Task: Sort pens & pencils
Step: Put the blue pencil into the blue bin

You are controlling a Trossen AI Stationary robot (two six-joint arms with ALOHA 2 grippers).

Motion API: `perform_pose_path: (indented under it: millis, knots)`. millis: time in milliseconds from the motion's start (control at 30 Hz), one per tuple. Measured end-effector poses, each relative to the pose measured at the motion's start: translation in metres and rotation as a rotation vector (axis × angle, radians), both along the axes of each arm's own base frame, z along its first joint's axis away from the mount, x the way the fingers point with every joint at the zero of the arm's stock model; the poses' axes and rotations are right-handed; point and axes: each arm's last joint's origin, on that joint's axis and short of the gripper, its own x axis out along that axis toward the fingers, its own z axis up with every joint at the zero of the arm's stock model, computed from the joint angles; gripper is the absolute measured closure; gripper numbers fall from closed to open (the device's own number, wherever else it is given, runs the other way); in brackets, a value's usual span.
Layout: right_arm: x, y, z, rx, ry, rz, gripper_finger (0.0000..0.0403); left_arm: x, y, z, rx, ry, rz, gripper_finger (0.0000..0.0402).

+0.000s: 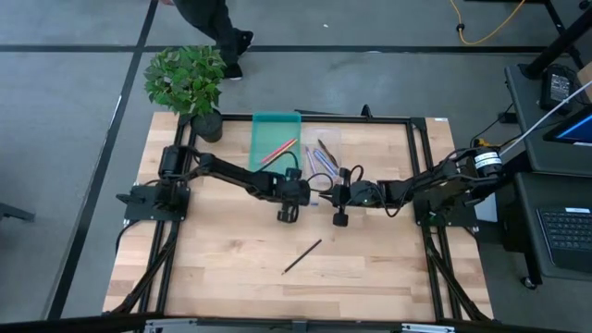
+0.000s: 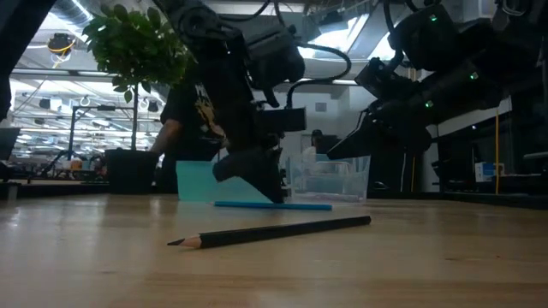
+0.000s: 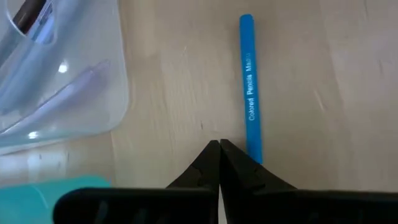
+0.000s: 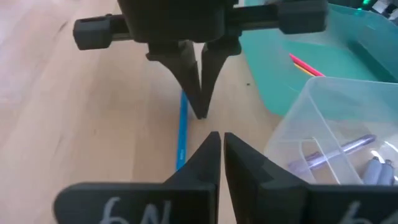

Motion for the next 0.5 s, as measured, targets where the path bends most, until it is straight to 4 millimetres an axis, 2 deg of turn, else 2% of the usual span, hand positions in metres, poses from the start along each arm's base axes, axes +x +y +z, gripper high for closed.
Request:
perform_pose_path:
  millis: [167,300,500]
  knots:
    - [0.0,0.001,0.0,0.008,-0.004,0.016,0.038,-0.001,-0.012,0.002,0.072,0.003,0.04,0.0401]
    - [0.0,0.001,0.0,0.016,-0.005,0.011,0.038,0.002,-0.018,0.012,0.122,0.039,0.059,0.0401]
    - [0.0,0.001,0.0,0.036,-0.009,0.002,0.0392,0.006,-0.046,0.028,0.069,0.056,-0.006,0.0402]
